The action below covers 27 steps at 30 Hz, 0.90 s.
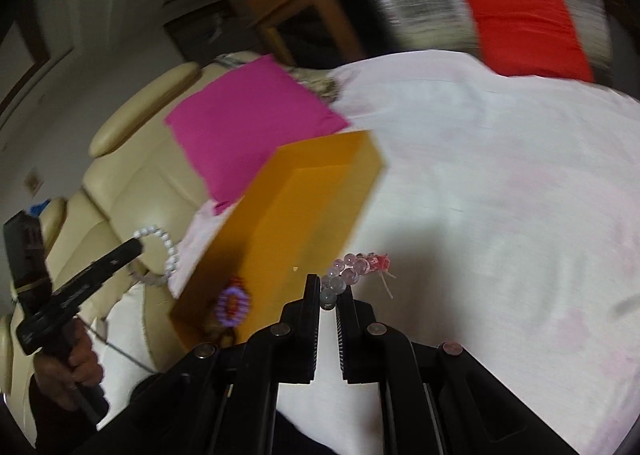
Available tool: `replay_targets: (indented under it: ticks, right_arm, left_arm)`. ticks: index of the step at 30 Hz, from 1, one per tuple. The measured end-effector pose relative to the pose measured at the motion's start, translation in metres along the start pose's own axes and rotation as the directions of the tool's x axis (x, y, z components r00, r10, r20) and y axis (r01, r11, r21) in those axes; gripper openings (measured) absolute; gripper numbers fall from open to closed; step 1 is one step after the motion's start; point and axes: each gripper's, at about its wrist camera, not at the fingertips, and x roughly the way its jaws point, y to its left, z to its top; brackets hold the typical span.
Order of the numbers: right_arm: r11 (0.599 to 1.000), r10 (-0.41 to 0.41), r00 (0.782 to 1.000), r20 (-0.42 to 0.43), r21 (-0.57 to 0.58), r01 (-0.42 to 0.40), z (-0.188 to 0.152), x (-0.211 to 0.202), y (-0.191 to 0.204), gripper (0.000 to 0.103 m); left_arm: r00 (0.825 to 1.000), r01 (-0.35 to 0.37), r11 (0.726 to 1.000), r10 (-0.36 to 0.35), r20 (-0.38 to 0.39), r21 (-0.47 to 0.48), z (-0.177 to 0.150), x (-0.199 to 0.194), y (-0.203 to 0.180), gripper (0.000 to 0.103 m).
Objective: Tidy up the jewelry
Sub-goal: 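Carry the white bracelet to the orange box with the left tool while the right carries the pink one, then release the white bracelet into the box with the left tool while the right tool drops the pink bracelet in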
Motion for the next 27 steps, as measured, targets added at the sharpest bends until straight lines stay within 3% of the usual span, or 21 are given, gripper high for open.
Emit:
replay_targets:
  ticks: [5, 10, 27]
  right_arm:
    - [0.997, 0.044, 0.999, -0.025, -0.056, -0.045, 0.014, 0.033, 0.042, 0.009]
    - [0.996, 0.05, 0.998, -0.049, -0.074, -0.054, 0.024, 0.062, 0.059, 0.009]
    - [0.996, 0.024, 0.996, -0.084, -0.089, -0.031, 0.04, 0.092, 0.052, 0.009]
  left_arm:
    - [1.0, -0.021, 1.0, 0.021, -0.011, 0.001, 0.005, 0.007, 0.02, 0.009]
    - [1.0, 0.012, 1.0, -0.012, -0.02, 0.014, 0.015, 0.019, 0.021, 0.009]
    - [0.997, -0.035, 0.994, 0.041, -0.058, 0.105, 0.023, 0.06, -0.013, 0.009]
